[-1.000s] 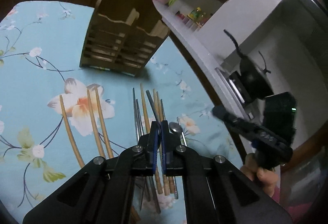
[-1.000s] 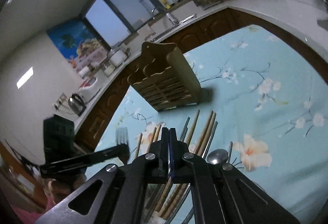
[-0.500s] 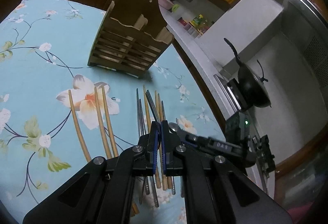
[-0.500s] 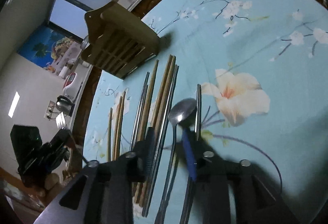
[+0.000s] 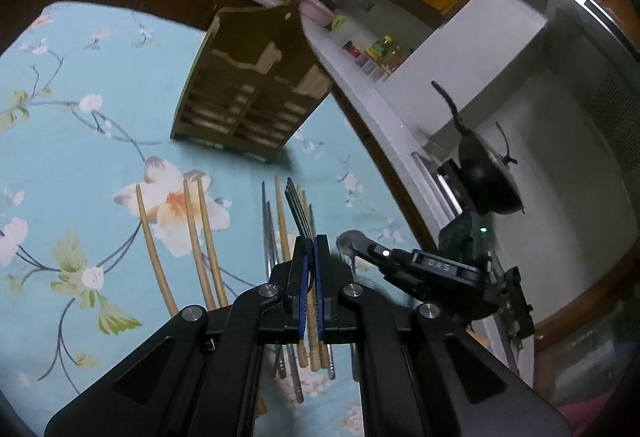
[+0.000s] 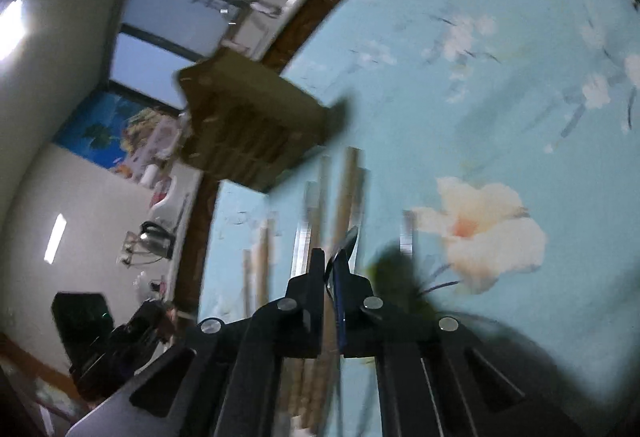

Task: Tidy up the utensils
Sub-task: 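Lift and carry the held utensils with both grippers over the wooden holder, then open both grippers to drop the utensils into the wooden holder, then move both open grippers back over the utensils on the cloth, then close the left gripper on a wooden chopstick while the right gripper grasps another, then carry both chopsticks upright and lower them into the wooden holder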

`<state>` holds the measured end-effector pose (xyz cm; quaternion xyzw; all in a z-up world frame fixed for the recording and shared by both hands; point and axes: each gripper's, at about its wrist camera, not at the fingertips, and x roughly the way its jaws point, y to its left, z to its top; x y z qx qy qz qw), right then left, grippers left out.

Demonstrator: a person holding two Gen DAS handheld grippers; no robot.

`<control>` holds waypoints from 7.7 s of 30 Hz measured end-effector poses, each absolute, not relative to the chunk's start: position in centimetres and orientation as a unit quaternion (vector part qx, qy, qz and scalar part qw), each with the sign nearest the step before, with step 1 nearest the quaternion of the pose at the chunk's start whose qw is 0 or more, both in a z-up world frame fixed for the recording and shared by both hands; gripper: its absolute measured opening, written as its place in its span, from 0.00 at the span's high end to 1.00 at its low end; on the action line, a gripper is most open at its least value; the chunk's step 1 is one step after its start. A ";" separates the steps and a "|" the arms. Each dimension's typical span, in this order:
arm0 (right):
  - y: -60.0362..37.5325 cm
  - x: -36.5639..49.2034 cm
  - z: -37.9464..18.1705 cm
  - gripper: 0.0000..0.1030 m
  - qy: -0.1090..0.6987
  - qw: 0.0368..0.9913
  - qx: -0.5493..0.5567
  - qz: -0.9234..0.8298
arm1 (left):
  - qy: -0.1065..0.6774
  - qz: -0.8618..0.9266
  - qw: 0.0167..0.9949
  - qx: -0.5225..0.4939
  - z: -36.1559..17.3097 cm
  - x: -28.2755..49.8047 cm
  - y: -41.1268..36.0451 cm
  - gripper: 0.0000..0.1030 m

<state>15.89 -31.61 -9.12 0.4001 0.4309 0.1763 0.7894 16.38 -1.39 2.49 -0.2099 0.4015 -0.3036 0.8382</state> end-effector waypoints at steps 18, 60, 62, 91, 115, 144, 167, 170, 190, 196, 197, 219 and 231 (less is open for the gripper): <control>-28.6 18.4 3.3 0.97 0.268 0.861 0.363 0.236 | 0.322 -0.289 0.874 -0.223 8.8 18.4 2.2 0.98; -27.0 31.1 -0.2 0.97 0.213 0.916 0.301 0.158 | 0.288 -0.199 0.920 -0.177 4.4 34.8 -1.1 0.97; -27.2 31.2 -0.3 0.97 0.219 0.912 0.308 0.158 | 0.290 -0.197 0.920 -0.176 4.4 34.9 -1.1 0.97; -28.7 22.6 4.5 0.04 0.187 0.919 0.309 0.158 | 0.278 -0.142 0.923 -0.227 6.5 24.6 3.2 0.17; -26.1 7.9 -0.1 0.02 0.259 0.949 0.148 0.101 | 0.328 -0.105 0.923 -0.175 0.9 11.5 3.4 0.16; -24.8 13.4 -2.7 0.20 0.349 0.921 0.140 0.100 | 0.417 -0.090 0.897 -0.118 -1.8 15.8 2.0 0.16; -22.3 25.7 -8.3 0.80 0.475 0.871 0.102 0.069 | 0.487 -0.101 0.865 -0.067 -5.5 24.5 -1.6 0.63; -21.1 26.1 -8.7 0.82 0.479 0.873 0.064 0.064 | 0.478 -0.097 0.871 -0.054 -5.7 24.7 -1.9 0.68; -21.9 22.9 -3.8 0.95 0.424 0.888 0.131 0.116 | 0.431 -0.154 0.884 -0.098 -0.9 22.2 -0.8 0.95; -23.0 20.6 0.7 0.95 0.381 0.901 0.149 0.142 | 0.379 -0.176 0.902 -0.105 4.2 19.5 -0.1 0.95; -23.1 20.4 1.3 0.95 0.375 0.903 0.152 0.144 | 0.372 -0.178 0.905 -0.106 4.9 19.2 0.2 0.95; -25.3 17.9 10.4 0.95 0.258 0.942 0.153 0.154 | 0.279 -0.184 0.934 -0.128 12.5 17.3 2.6 0.95; -26.3 19.9 13.0 0.95 0.219 0.954 0.154 0.137 | 0.208 -0.176 0.953 -0.132 17.4 20.3 2.6 0.95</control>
